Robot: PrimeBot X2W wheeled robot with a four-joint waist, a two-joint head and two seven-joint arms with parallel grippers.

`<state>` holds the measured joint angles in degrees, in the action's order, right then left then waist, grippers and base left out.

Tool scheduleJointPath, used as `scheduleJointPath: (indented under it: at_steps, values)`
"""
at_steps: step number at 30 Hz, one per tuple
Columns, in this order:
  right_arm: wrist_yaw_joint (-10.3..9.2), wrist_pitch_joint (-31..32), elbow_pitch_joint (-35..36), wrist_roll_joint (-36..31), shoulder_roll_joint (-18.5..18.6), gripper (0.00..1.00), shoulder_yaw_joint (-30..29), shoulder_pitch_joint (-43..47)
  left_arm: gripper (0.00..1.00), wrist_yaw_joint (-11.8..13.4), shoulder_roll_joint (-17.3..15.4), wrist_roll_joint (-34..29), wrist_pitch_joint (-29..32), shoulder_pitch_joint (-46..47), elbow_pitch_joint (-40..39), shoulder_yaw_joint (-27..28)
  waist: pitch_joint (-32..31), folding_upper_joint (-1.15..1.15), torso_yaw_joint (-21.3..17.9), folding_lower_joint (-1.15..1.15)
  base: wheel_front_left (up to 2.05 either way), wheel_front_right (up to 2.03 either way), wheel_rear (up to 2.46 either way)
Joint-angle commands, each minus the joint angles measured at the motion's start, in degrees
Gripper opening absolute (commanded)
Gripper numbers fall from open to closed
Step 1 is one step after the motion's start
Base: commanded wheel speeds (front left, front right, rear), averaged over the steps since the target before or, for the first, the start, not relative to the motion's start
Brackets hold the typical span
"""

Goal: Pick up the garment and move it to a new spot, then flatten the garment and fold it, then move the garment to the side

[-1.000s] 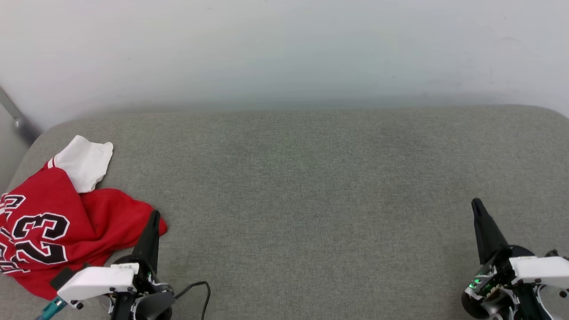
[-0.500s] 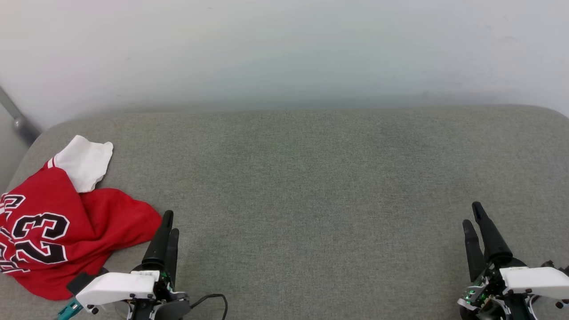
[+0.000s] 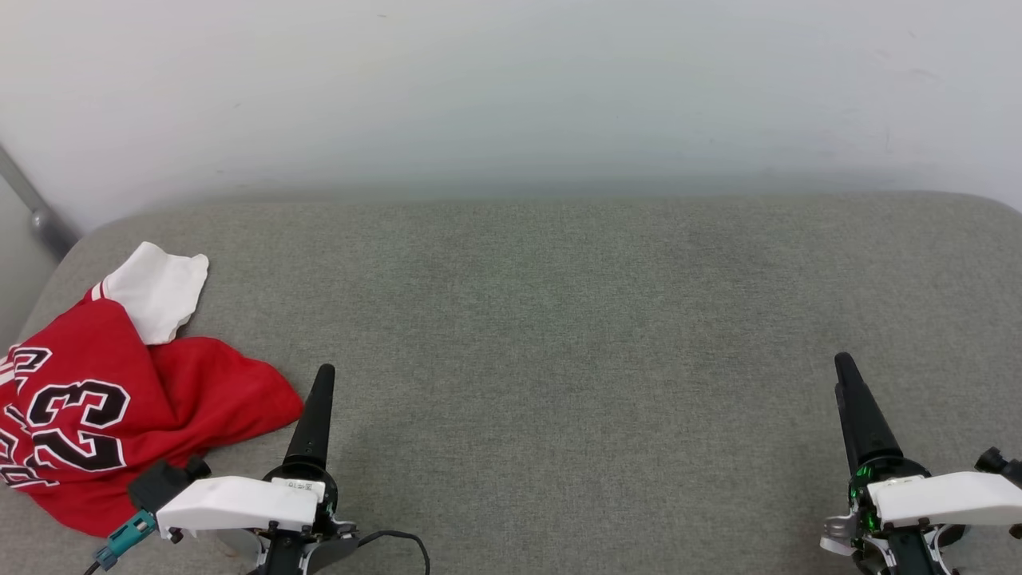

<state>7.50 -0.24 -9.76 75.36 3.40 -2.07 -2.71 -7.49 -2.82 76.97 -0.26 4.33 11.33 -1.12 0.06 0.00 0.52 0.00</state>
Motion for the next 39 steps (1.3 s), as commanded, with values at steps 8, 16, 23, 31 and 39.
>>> scheduleJointPath:
  at_steps: [8,16,23,31,39]
  values:
    - [0.0,-2.0,2.1,-10.7,0.6,1.0,0.5,0.5,1.0,0.0,0.0,-6.1,-2.0,0.7,-2.7,-0.9,-0.2,0.0,0.3,0.0,0.0,0.0,0.0]
    - [-0.01,-2.9,2.9,-20.8,0.3,1.0,0.4,1.1,1.0,0.0,0.0,-13.9,-3.6,0.3,-3.6,-2.1,-0.3,0.0,0.5,0.0,0.0,0.0,0.0]
    - [-0.01,-2.6,4.2,-29.4,0.1,1.0,0.2,1.9,1.0,0.0,-0.1,-24.2,-5.0,-0.2,-3.7,-2.9,-0.4,0.0,0.7,0.0,0.0,0.0,0.0]
    - [-0.01,-1.5,5.8,-38.8,-0.1,1.0,-0.6,2.4,1.0,0.5,-1.0,-36.8,-6.4,-0.1,-3.4,-3.6,-0.5,0.0,1.0,0.0,0.0,0.0,0.0]
    - [-0.01,-0.4,7.9,-46.0,-0.4,1.0,-1.3,3.2,1.0,1.3,-1.4,-44.5,-7.7,0.4,-3.3,-4.2,-0.5,0.0,1.1,0.0,0.0,0.0,0.0]
